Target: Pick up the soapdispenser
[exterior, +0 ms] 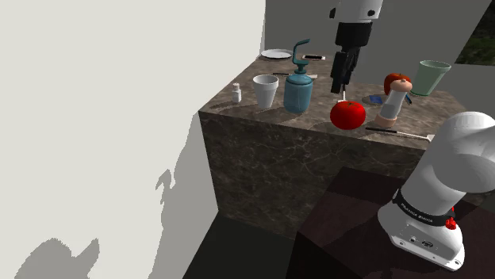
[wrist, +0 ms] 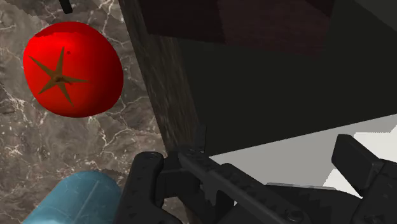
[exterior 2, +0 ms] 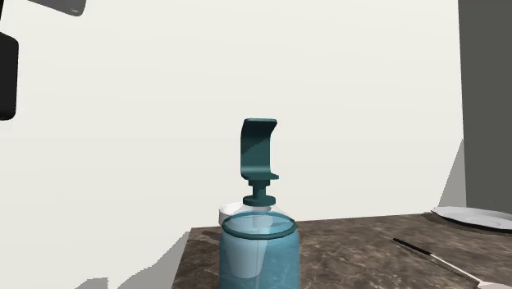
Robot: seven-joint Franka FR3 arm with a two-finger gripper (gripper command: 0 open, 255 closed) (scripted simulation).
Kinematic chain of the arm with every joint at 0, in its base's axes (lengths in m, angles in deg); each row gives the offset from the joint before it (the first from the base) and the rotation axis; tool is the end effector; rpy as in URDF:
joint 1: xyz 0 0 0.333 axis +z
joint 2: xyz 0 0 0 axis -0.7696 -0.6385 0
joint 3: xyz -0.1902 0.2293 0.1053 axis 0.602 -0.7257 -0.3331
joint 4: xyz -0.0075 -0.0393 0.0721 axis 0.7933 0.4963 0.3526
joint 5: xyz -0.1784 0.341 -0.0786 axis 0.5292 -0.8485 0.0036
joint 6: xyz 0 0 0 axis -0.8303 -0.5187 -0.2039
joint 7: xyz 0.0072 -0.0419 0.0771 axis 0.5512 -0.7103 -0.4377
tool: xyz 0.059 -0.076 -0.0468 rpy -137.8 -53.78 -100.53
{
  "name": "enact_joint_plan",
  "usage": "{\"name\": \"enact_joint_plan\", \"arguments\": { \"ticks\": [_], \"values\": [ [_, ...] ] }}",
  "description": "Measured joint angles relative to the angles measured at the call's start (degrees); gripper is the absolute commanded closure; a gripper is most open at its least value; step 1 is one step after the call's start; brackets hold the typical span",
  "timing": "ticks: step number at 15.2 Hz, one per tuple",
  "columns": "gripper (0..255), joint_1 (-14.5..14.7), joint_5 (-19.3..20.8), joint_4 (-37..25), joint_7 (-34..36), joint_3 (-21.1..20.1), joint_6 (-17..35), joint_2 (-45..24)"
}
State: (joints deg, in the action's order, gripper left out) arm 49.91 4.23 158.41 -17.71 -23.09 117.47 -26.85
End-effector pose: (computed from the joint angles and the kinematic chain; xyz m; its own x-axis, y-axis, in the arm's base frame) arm 0.3123 0.0140 0.5652 0.9953 0.0858 -0.0459 0.0824 -0.9941 -0.0712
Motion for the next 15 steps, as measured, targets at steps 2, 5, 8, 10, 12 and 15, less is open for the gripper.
{"name": "enact_joint_plan", "arguments": {
  "ticks": [2,5,8,10,12,15],
  "values": [
    [0,-0.13,0.44,-0.36,-0.89,0.59,0.49,-0.51],
    [0,-0.57,2.17,-0.92,-5.22,3.26,3.72,-2.40],
    [0,-1.02,3.94,-2.18,-10.65,6.71,7.64,-5.31],
    [0,-1.09,4.63,-3.83,-14.11,8.84,9.79,-7.53],
    [0,-1.10,5.11,-5.63,-17.80,11.17,11.99,-9.98],
    [0,-0.87,5.11,-8.20,-23.29,14.53,15.41,-13.71]
  ]
}}
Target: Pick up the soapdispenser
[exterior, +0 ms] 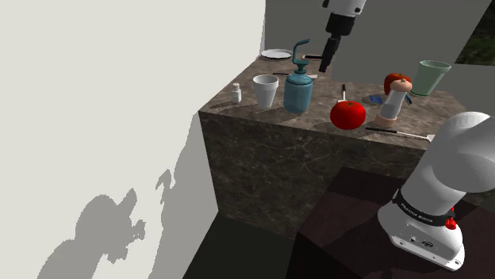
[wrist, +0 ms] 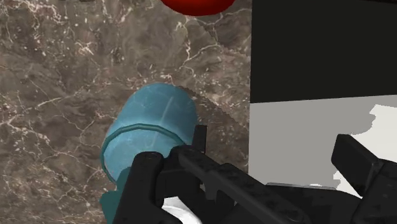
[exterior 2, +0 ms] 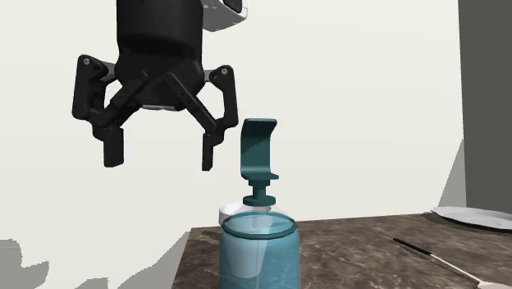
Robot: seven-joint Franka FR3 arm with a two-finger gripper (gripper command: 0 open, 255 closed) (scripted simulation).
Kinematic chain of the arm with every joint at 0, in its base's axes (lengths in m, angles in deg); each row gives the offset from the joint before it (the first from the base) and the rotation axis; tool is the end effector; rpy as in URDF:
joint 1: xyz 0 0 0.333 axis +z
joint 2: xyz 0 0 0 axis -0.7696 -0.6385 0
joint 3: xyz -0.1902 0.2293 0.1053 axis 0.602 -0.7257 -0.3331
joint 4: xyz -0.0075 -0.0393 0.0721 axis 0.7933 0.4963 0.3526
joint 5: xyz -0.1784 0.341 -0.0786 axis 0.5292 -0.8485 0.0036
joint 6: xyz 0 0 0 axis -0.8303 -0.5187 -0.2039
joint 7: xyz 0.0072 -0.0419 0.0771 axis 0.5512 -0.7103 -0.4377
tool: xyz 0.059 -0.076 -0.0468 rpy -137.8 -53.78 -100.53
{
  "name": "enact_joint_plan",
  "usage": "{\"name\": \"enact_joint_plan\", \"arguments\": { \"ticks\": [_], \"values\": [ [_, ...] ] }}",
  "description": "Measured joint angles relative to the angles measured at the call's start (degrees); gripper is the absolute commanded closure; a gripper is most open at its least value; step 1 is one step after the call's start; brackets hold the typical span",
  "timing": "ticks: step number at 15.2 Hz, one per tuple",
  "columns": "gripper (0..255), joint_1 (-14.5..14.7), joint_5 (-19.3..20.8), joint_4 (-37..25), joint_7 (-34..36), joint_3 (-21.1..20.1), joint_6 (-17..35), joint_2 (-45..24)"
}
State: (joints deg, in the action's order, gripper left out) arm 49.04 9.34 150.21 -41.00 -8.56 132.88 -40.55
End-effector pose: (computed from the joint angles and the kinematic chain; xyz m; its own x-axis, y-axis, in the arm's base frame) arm 0.3923 -0.1187 0.5664 0.9576 0.2480 0.1469 0.2569 -0.9654 -0.0444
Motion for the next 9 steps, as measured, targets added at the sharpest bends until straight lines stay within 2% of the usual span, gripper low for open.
{"name": "enact_joint_plan", "arguments": {
  "ticks": [4,9],
  "values": [
    [0,0.90,-1.54,-4.78,-7.14,4.09,3.89,-5.83],
    [0,2.27,-6.08,-13.93,-17.02,9.36,6.36,-14.72]
  ]
}}
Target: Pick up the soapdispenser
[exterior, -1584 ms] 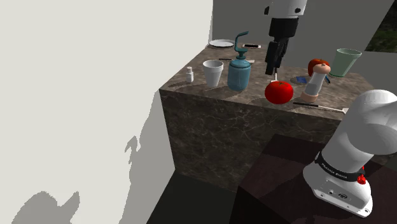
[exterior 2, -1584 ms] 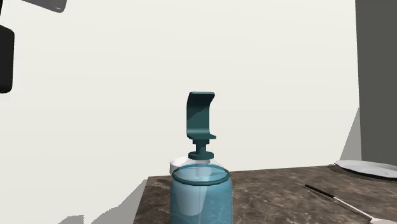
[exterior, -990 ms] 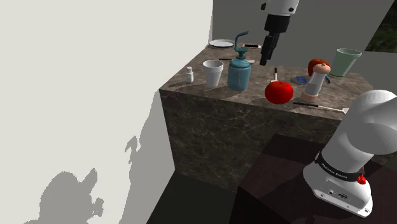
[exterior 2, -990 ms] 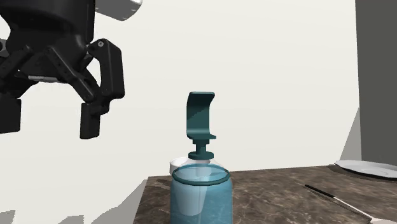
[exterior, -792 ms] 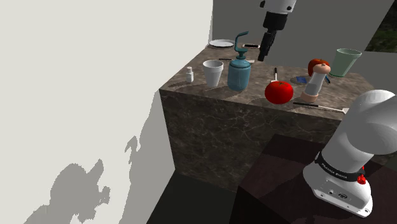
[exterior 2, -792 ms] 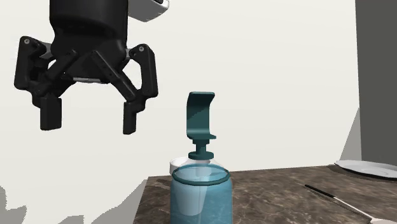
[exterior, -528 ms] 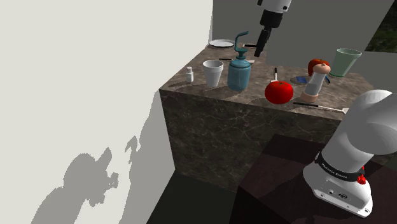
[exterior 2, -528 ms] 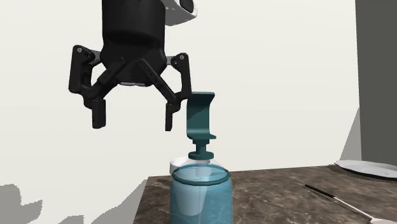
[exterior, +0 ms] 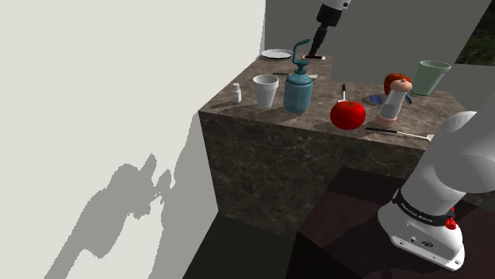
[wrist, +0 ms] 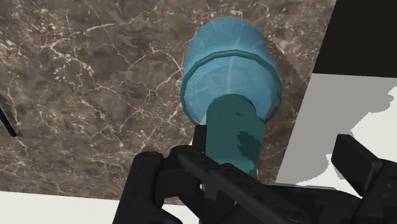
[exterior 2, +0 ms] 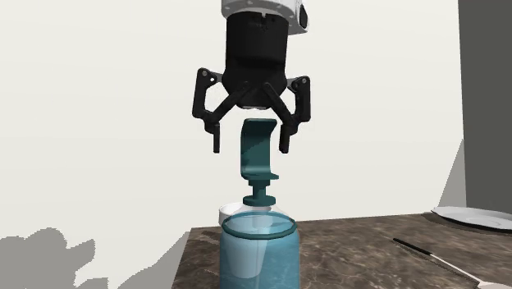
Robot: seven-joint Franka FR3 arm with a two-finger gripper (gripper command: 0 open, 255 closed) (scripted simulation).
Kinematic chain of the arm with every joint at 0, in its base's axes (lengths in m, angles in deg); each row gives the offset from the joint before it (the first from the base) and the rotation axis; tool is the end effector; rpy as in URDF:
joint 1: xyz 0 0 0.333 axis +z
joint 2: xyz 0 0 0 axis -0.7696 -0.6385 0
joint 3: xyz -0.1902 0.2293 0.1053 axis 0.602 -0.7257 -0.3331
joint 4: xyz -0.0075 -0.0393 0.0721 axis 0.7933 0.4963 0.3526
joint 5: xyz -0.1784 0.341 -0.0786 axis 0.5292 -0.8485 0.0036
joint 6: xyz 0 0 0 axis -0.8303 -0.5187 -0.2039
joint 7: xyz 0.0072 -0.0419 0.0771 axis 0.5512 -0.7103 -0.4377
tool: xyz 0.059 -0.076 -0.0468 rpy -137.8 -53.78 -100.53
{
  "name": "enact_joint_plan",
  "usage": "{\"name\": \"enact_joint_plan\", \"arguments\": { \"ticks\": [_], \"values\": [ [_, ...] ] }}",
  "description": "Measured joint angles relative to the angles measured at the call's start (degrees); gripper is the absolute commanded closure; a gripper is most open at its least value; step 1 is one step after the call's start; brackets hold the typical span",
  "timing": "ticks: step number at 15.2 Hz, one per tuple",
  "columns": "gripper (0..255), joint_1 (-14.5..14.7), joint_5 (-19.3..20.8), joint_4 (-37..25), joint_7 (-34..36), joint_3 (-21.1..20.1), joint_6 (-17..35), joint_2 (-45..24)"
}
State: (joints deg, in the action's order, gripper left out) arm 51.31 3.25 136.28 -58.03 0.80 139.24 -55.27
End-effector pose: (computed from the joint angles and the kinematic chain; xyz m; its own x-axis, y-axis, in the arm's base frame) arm 0.4628 -0.1981 0.5790 0.8939 0.3545 0.2745 0.3699 -0.9291 -0.0047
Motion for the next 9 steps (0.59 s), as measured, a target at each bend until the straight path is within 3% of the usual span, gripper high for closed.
{"name": "enact_joint_plan", "arguments": {
  "ticks": [3,9],
  "values": [
    [0,0.22,-1.88,-1.79,-3.28,1.49,1.51,-2.83],
    [0,0.27,-2.51,1.99,-4.53,1.78,5.83,-3.38]
  ]
}}
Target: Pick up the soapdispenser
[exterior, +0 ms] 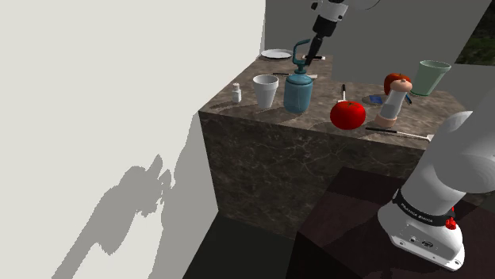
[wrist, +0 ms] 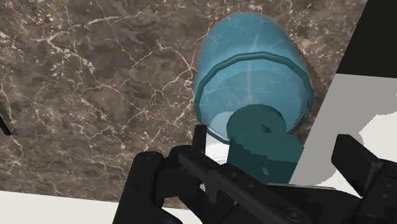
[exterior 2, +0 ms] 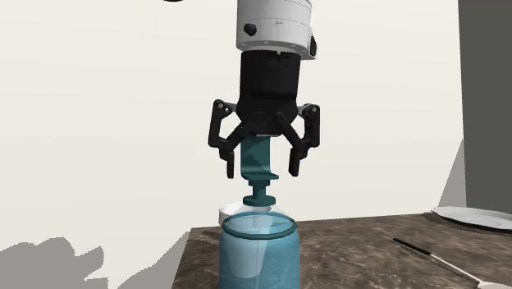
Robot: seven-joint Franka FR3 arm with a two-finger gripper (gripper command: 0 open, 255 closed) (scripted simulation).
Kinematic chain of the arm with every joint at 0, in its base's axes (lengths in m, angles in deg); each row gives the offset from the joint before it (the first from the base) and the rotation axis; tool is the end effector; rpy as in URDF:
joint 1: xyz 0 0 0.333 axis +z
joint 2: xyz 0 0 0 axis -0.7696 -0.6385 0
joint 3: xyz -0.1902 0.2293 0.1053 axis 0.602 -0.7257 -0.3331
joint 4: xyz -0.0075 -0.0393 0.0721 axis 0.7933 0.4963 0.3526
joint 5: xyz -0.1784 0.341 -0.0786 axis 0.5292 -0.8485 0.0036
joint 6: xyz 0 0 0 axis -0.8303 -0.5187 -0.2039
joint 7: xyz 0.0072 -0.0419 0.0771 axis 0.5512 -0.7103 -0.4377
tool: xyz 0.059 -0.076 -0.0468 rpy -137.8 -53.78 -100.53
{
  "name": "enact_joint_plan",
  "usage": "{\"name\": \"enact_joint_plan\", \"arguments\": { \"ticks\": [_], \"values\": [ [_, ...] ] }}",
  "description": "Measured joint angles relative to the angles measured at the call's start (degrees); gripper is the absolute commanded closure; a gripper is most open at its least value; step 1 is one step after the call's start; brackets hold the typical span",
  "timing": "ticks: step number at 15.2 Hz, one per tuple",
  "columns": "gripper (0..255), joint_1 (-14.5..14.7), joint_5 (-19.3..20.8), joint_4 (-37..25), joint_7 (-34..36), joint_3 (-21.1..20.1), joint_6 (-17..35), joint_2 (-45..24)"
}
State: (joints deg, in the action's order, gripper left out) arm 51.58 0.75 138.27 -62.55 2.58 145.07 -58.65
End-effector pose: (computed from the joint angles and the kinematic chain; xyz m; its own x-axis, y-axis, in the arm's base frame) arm 0.4768 -0.2121 0.5439 0.8792 0.3744 0.2946 0.3901 -0.9208 0.0060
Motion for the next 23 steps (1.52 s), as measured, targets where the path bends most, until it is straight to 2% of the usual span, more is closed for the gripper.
{"name": "enact_joint_plan", "arguments": {
  "ticks": [1,11,23],
  "values": [
    [255,-0.01,-0.03,0.31,-0.10,0.03,0.30,0.00],
    [255,-0.03,-0.09,0.45,-0.21,0.08,0.60,-0.02],
    [255,0.08,0.50,-7.77,1.47,-0.22,-7.65,-0.02]
  ]
}}
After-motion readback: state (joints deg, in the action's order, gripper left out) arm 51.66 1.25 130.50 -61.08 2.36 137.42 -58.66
